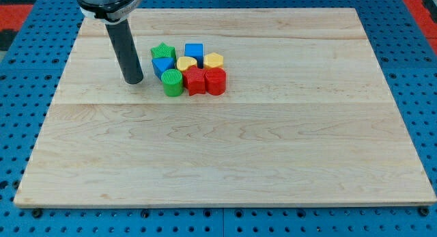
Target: Nudge the group of blocks a bit left
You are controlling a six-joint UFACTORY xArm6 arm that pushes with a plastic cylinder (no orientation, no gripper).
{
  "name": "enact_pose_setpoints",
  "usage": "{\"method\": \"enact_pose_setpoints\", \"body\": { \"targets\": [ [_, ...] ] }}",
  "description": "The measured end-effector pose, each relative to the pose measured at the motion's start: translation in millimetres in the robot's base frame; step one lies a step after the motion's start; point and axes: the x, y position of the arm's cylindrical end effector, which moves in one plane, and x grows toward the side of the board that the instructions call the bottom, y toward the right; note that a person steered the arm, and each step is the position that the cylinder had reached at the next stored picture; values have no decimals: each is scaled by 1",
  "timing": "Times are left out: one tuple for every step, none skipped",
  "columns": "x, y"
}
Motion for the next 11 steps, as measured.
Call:
{"method": "enact_pose_setpoints", "body": {
  "targets": [
    [0, 0],
    [10, 14],
    [80, -5],
    [93, 53],
    [96, 158],
    [83, 269],
    [-16, 268],
    [-76, 210],
    [-88, 135],
    [-81, 91],
    [-74, 85]
  ]
}}
